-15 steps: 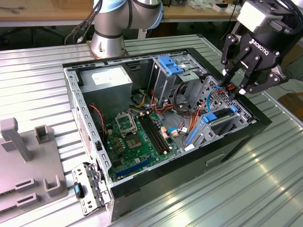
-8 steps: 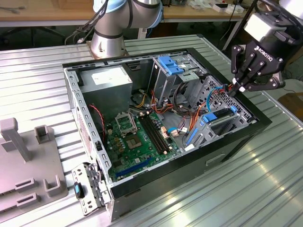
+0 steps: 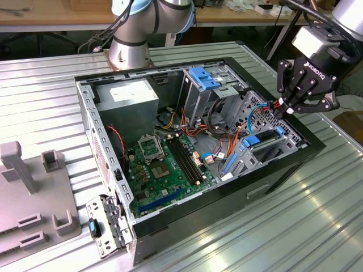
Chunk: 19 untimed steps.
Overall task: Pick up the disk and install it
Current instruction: 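Insert the disk into the insertion slot, then insert the first disk wire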
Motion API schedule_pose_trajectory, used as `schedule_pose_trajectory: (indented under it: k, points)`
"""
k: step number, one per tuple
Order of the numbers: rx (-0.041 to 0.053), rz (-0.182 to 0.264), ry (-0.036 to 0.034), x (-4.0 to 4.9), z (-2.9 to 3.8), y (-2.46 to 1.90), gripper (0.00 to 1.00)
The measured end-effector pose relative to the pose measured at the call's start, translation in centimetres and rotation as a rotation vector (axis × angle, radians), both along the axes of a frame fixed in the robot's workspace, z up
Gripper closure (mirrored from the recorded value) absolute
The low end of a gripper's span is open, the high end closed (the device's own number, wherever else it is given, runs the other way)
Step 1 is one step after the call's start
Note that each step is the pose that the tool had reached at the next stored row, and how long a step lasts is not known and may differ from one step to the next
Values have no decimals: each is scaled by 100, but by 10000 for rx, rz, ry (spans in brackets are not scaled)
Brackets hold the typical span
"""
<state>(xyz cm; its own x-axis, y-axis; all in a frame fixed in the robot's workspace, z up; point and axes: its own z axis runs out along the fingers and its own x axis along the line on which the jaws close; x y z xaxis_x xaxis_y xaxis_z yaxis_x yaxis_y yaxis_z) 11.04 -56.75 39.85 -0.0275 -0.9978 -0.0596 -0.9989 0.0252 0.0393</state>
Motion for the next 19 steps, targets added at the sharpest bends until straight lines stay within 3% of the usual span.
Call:
schedule_pose_trajectory:
  k: [4,6,9,14,16,17,19]
  points:
    - [4,3,0,13,-3,0,89]
    - [2,8,20,188,-4,1,89]
    - [2,56,23,319,-8,3,89]
    - [2,909,22,389,-29,8,89]
    - [2,1021,24,543,-51,23,89]
    - [1,1040,26,672,-67,42,89]
    - [0,1060,27,740,-82,77,89]
